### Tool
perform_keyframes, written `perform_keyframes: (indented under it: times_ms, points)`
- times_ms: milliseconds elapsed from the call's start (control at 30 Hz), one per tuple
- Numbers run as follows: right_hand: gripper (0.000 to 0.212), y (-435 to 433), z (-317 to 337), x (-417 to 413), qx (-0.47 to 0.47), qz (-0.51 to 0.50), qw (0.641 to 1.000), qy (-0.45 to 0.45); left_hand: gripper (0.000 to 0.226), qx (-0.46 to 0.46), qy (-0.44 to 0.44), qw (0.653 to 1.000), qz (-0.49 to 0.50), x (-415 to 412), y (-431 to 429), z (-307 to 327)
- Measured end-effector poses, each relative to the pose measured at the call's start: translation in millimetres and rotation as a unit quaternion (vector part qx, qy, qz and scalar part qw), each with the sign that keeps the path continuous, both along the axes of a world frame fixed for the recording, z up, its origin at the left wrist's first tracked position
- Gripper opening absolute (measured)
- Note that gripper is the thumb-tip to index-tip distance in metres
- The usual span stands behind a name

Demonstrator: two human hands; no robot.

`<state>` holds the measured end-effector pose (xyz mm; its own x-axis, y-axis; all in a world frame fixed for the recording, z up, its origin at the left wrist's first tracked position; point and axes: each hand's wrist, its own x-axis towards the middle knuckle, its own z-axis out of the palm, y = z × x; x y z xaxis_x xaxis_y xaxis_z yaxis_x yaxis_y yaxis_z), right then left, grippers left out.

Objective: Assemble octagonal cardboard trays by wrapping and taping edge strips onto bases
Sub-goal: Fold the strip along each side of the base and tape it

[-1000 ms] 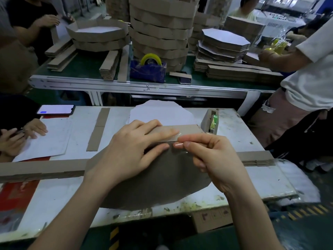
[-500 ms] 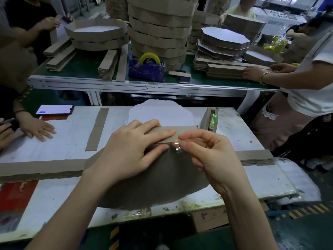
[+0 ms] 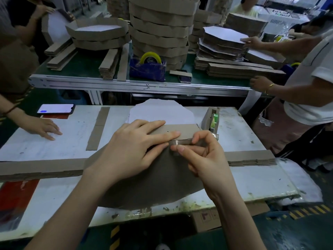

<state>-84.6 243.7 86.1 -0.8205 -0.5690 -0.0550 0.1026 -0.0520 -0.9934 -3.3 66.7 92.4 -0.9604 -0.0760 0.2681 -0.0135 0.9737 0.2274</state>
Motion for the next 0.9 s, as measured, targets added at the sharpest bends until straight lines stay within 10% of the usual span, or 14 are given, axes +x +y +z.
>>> perform_keyframes:
  times_ms: [900]
  points:
    - [0.044,-15,-1,-32,0.158,-0.045,0.97,0.18,0.031,0.194,0.058,0.977,0.064,-45,8,7]
